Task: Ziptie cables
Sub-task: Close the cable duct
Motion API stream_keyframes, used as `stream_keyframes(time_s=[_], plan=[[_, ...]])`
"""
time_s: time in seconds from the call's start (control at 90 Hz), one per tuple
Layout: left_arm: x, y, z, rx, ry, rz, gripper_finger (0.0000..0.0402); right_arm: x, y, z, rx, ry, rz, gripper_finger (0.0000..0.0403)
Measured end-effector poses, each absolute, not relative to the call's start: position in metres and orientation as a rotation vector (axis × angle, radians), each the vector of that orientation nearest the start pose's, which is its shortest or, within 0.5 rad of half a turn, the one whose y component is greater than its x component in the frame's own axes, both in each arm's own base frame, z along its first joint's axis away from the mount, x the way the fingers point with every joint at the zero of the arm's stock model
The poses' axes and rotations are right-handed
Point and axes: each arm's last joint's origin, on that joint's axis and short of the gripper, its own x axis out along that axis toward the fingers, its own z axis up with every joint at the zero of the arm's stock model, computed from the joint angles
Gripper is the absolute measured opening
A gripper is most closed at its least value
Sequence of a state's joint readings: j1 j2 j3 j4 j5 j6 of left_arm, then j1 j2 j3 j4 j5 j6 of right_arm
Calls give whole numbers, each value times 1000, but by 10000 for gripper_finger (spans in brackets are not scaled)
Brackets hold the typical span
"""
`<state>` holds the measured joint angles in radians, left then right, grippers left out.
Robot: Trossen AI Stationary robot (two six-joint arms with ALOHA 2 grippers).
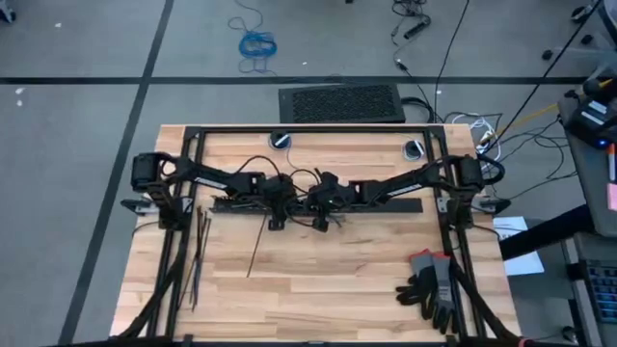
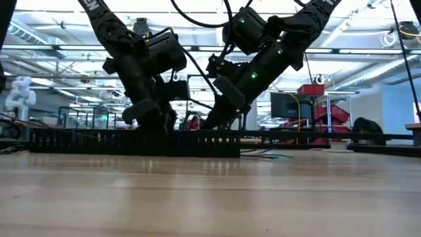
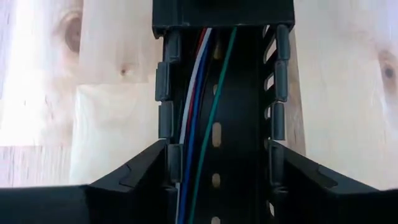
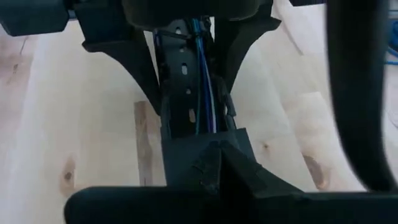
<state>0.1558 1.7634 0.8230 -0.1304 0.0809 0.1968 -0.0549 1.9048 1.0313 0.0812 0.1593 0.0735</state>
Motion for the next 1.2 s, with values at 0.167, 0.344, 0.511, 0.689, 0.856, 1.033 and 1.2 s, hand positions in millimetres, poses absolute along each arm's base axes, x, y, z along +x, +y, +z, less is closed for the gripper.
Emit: stream_keyframes(time_s=[0.167,0.344,0.511,0.689,0.856,1.033,1.2], plan=[[307,46,115,56,1060,-36,232,374,-24,150,21,753,-224,0],[307,46,115,60,1058,-38,232,363,-23,171,1,765,-247,0],[306,45,114,57,1064,-37,232,356,-21,173,-10,818,-280,1],[307,46,114,73,1052,-44,232,366,-19,157,17,807,-245,0],[308,46,114,70,1037,-53,232,378,-24,136,46,775,-219,0],[308,46,114,70,1034,-56,232,381,-25,132,57,765,-215,0],[309,46,115,76,1022,-60,232,384,-24,136,51,749,-189,0]])
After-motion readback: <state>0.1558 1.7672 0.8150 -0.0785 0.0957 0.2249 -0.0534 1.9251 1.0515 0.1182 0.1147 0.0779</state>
